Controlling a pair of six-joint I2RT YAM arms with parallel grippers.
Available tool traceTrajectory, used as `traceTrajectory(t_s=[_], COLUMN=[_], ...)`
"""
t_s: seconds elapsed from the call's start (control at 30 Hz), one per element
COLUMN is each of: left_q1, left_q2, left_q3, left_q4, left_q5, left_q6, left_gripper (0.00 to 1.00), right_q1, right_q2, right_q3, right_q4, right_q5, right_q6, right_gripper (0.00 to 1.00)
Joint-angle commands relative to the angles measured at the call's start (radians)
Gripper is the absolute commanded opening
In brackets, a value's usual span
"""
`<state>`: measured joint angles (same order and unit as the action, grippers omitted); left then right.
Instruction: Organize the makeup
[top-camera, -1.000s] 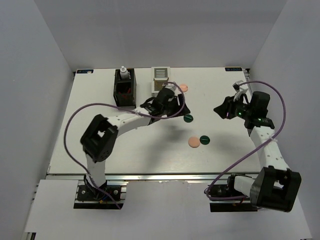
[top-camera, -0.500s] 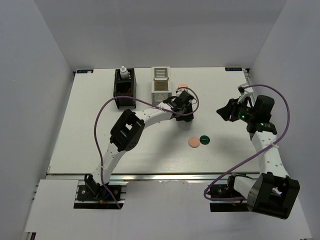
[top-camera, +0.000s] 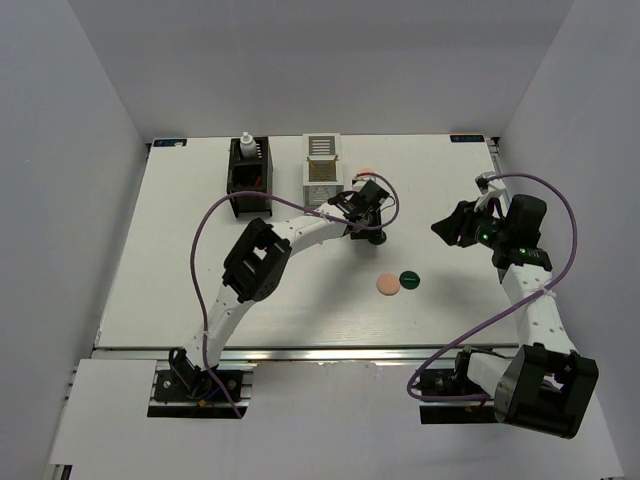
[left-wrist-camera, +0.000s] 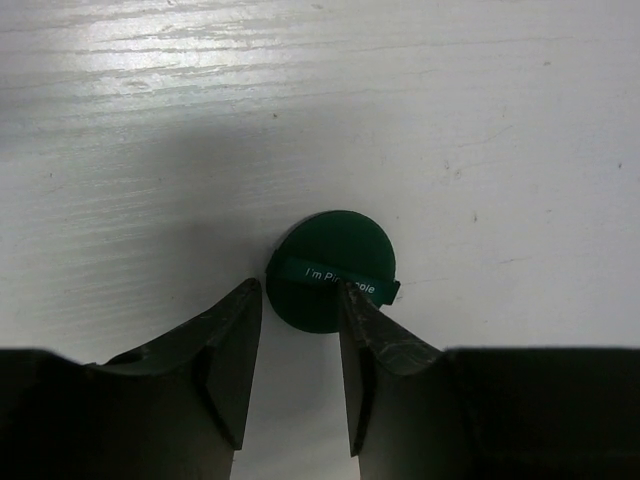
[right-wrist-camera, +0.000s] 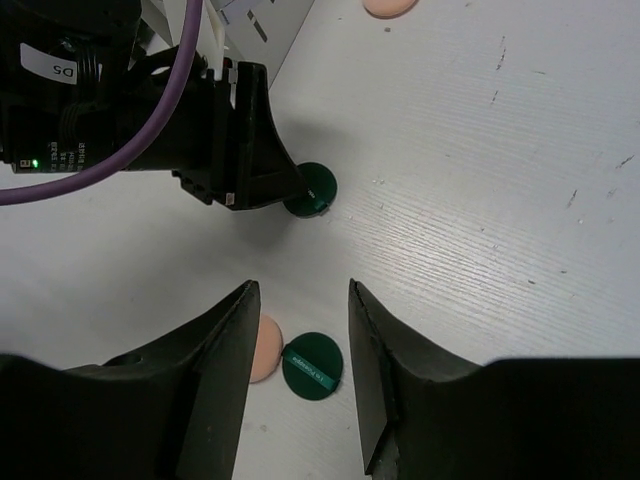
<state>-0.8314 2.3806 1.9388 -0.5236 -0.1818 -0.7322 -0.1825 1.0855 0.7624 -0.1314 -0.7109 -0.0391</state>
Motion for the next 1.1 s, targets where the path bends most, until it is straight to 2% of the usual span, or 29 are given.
traceTrajectory(t_s=[0.0, 0.07, 0.1, 0.23, 0.3, 0.67, 0.9, 1.07], left_q1=[-0.009, -0.009, -0.009, -0.009, -0.009, 0.038, 0.149, 0.204], left_q2=[0.031, 0.032, 0.031, 0.002, -0.026, -0.182, -0.25, -0.242], left_q3=[0.008, 0.006, 0.005, -0.001, -0.014, 0.051, 0.074, 0.109], left_q4=[-0.041, -0.027, -0.023, 0.016, 0.063, 0.197, 0.263, 0.249], left_q5=[0.004, 0.022, 0.027, 0.039, 0.042, 0.007, -0.012, 0.053], left_q6=[0.019, 0.019, 0.019, 0.025, 0.042, 0.125, 0.134, 0.126], left_gripper=[0.46, 0.37, 0.27, 0.05, 0.0, 0.0, 0.0, 0.0], right_q1=[-0.006, -0.005, -0.005, -0.008, -0.008, -0.008, -0.008, -0.008], right_q2=[-0.018, -0.016, -0.018, -0.016, -0.016, -0.03, -0.033, -0.026], right_q3=[-0.012, -0.015, -0.014, -0.017, -0.017, -0.044, -0.06, -0.074], right_q4=[0.019, 0.023, 0.024, 0.024, 0.023, 0.024, 0.03, 0.032], right_q5=[-0.024, -0.024, -0.024, -0.024, -0.024, -0.021, -0.022, -0.032], right_q6=[0.018, 0.019, 0.019, 0.019, 0.015, 0.002, 0.001, -0.008], right_gripper=[0.46, 0.46, 0.46, 0.46, 0.46, 0.46, 0.46, 0.49])
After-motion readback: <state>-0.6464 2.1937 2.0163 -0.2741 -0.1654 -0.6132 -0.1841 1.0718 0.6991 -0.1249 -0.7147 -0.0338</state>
